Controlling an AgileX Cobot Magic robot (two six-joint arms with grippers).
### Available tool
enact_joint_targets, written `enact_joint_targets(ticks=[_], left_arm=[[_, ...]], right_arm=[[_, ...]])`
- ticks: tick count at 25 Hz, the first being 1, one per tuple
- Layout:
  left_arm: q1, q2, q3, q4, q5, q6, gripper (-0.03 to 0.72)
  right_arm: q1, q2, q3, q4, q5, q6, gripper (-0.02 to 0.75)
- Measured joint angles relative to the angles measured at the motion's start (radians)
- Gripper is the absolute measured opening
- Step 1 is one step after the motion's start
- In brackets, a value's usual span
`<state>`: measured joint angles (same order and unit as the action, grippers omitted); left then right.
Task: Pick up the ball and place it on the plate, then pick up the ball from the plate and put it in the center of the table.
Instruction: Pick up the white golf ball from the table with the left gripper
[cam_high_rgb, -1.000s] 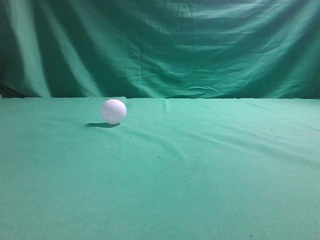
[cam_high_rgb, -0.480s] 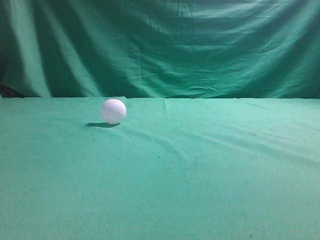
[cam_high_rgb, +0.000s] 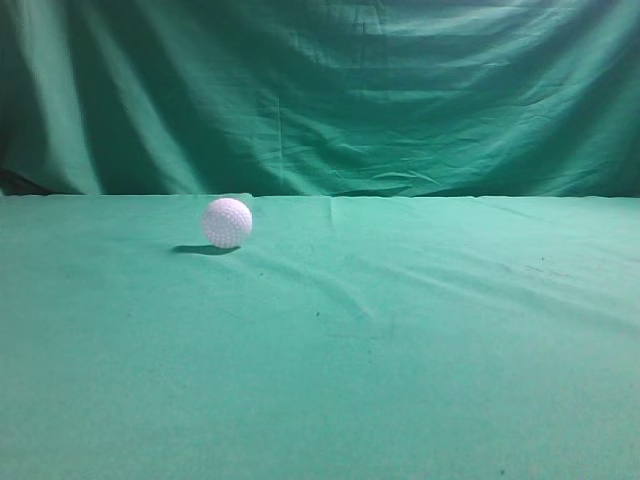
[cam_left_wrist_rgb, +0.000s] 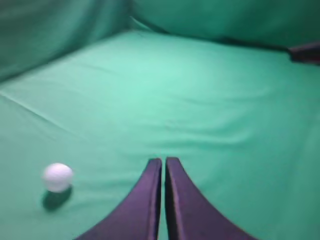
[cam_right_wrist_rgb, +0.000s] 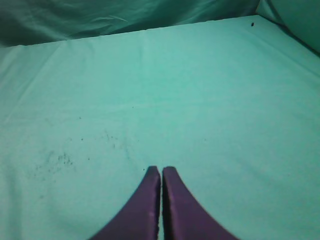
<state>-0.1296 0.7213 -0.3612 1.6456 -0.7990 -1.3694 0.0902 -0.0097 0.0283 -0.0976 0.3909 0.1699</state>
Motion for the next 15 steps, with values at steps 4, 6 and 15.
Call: enact_joint_targets(ticks=[4, 6, 15], left_arm=[[0.000, 0.209, -0.112, 0.045, -0.041, -0.044, 0.000], [0.000, 0.274, -0.161, 0.047, -0.039, -0.037, 0.000], [0.000, 0.456, -0.337, -0.033, 0.028, -0.031, 0.000]], right_arm=[[0.000, 0.000, 0.000, 0.000, 0.000, 0.000, 0.000], [0.000, 0.000, 0.000, 0.000, 0.000, 0.000, 0.000], [0.000, 0.000, 0.000, 0.000, 0.000, 0.000, 0.000]])
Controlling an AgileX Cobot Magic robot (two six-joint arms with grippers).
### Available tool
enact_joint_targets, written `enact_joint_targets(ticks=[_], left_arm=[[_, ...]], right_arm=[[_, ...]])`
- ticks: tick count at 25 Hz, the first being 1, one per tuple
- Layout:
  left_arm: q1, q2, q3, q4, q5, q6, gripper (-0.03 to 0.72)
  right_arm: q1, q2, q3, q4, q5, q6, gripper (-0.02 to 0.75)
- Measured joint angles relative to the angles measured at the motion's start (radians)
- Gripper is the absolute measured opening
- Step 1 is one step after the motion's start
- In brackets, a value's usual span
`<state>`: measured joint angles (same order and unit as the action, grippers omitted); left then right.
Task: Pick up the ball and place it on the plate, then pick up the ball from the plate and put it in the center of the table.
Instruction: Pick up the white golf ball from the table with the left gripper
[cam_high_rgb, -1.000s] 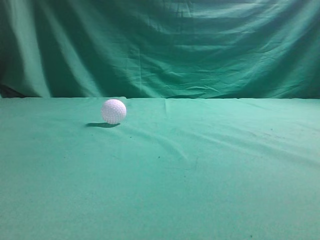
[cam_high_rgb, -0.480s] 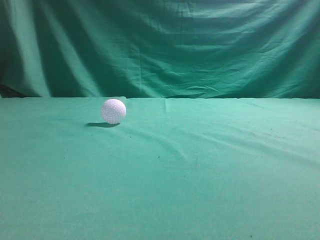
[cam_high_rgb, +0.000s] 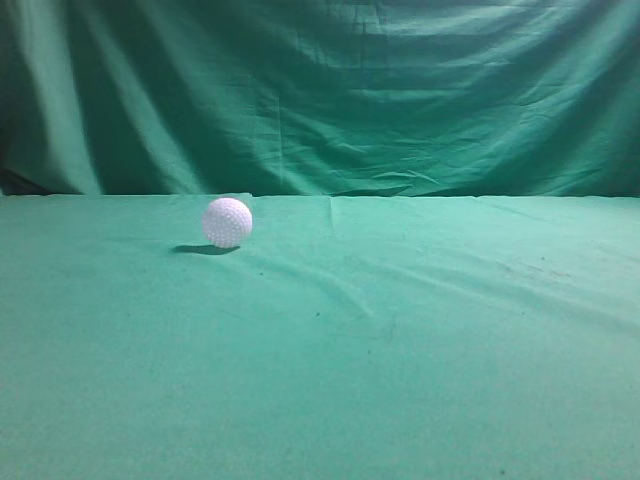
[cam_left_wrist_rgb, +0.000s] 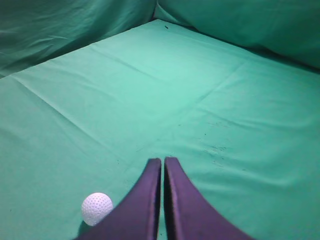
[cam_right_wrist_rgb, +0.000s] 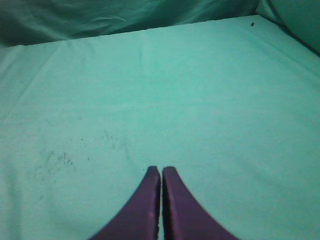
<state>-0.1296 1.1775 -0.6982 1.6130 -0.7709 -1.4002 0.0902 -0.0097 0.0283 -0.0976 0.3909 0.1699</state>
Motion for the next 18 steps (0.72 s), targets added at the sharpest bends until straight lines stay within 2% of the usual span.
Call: enact_joint_targets(ticks=[9, 11, 15, 18], left_arm=[[0.000, 0.106, -0.026, -0.066, -0.020, 0.038, 0.000], [0.000, 0.138, -0.026, -0.154, -0.023, 0.043, 0.000], [-0.011, 0.189, -0.026, -0.417, -0.025, 0.046, 0.000], [-0.028, 0.217, -0.027, -0.564, -0.023, 0.046, 0.000]], right_arm=[[0.000, 0.000, 0.000, 0.000, 0.000, 0.000, 0.000], [0.000, 0.000, 0.000, 0.000, 0.000, 0.000, 0.000], [0.000, 0.000, 0.000, 0.000, 0.000, 0.000, 0.000], [0.000, 0.000, 0.000, 0.000, 0.000, 0.000, 0.000]])
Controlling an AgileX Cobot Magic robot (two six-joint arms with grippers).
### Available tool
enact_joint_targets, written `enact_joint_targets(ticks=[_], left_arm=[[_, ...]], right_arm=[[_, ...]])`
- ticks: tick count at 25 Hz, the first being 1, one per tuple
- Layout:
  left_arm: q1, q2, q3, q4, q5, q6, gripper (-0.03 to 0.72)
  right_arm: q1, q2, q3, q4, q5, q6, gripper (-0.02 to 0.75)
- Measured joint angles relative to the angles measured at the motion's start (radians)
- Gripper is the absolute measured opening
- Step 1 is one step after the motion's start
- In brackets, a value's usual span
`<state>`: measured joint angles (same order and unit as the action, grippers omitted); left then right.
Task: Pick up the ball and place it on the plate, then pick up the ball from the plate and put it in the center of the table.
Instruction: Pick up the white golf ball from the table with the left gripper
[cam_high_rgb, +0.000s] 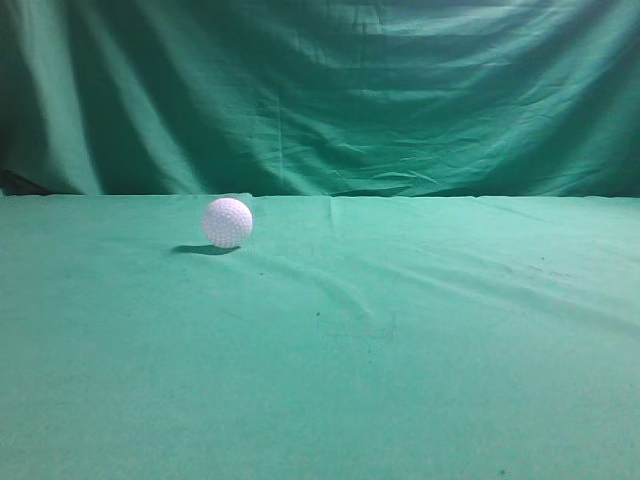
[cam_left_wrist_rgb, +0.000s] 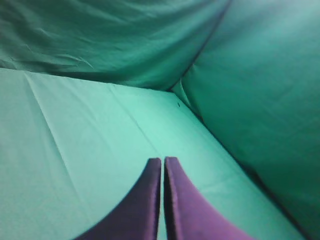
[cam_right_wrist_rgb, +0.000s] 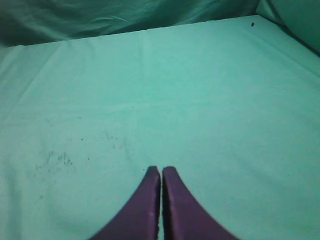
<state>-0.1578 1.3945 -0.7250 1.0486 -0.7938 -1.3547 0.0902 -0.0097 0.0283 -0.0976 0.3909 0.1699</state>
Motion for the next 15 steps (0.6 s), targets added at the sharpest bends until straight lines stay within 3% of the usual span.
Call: enact_joint_targets(ticks=[4, 9, 11, 15], left_arm=[[-0.033, 0.056, -0.002, -0.215, 0.006, 0.062, 0.000], [-0.107, 0.146, -0.002, -0.321, 0.053, 0.378, 0.000], [-0.137, 0.168, -0.002, -0.410, 0.104, 0.523, 0.000], [-0.188, 0.174, -0.002, -0.584, 0.220, 0.952, 0.000]], right_arm=[[0.000, 0.000, 0.000, 0.000, 0.000, 0.000, 0.000], [0.000, 0.000, 0.000, 0.000, 0.000, 0.000, 0.000], [0.000, 0.000, 0.000, 0.000, 0.000, 0.000, 0.000], [0.000, 0.000, 0.000, 0.000, 0.000, 0.000, 0.000]])
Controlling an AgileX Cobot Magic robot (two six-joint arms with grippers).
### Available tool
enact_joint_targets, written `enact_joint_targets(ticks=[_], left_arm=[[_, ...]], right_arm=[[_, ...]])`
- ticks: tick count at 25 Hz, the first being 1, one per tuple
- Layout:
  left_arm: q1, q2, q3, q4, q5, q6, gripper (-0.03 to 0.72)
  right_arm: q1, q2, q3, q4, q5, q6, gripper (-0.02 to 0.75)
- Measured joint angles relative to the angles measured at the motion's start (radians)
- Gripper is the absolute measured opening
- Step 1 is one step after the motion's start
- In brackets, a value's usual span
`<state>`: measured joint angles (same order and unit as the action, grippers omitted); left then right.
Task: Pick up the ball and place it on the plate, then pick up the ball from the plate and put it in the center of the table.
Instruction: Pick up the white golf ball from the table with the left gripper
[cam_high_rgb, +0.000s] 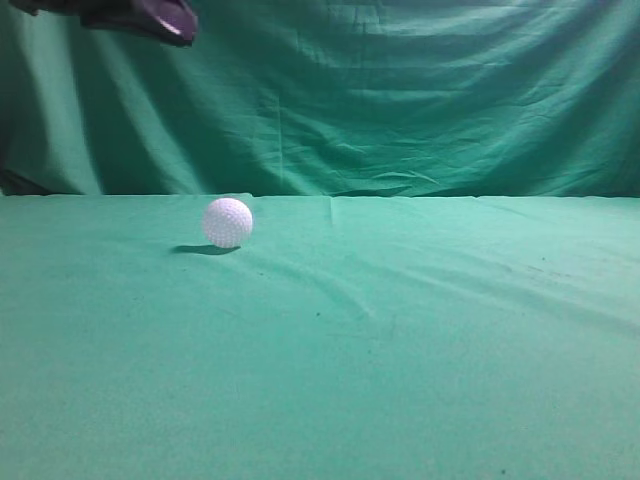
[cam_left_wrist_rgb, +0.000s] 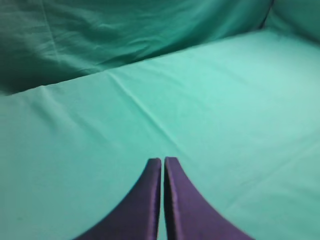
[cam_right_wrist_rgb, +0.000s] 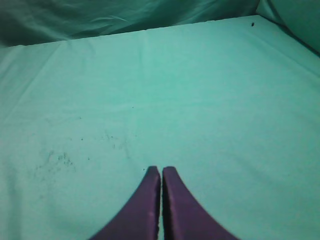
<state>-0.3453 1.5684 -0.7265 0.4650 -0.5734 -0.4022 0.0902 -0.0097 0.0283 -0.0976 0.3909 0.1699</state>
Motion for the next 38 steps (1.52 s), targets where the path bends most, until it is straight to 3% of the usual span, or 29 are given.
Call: enact_joint_targets(ticks=[2, 4, 9, 15, 17, 21, 26, 32, 34, 38], left_arm=[[-0.020, 0.000, 0.000, -0.034, 0.064, 0.129, 0.000], [-0.043, 0.000, 0.000, -0.064, 0.158, 0.180, 0.000], [-0.068, 0.000, -0.009, -0.182, 0.444, 0.210, 0.000], [-0.073, -0.027, -0.120, -0.300, 0.773, 0.260, 0.000], [-0.073, -0.031, -0.182, -0.363, 0.864, 0.337, 0.000], [-0.073, -0.031, -0.291, -0.591, 1.050, 0.585, 0.000], [-0.073, -0.029, -0.360, -0.780, 1.125, 0.791, 0.000], [-0.075, 0.063, -0.469, -0.821, 1.251, 0.856, 0.000], [-0.084, 0.115, -0.522, -0.823, 1.309, 0.875, 0.047], [-0.104, 0.226, -0.622, -0.820, 1.354, 0.881, 0.215]], right_arm=[[0.000, 0.000, 0.000, 0.000, 0.000, -0.002, 0.000], [0.000, 0.000, 0.000, 0.000, 0.000, -0.002, 0.000], [0.000, 0.000, 0.000, 0.000, 0.000, -0.002, 0.000], [0.000, 0.000, 0.000, 0.000, 0.000, -0.002, 0.000], [0.000, 0.000, 0.000, 0.000, 0.000, -0.002, 0.000], [0.000, 0.000, 0.000, 0.000, 0.000, -0.002, 0.000], [0.000, 0.000, 0.000, 0.000, 0.000, -0.002, 0.000], [0.000, 0.000, 0.000, 0.000, 0.000, -0.002, 0.000], [0.000, 0.000, 0.000, 0.000, 0.000, -0.002, 0.000], [0.000, 0.000, 0.000, 0.000, 0.000, -0.002, 0.000]])
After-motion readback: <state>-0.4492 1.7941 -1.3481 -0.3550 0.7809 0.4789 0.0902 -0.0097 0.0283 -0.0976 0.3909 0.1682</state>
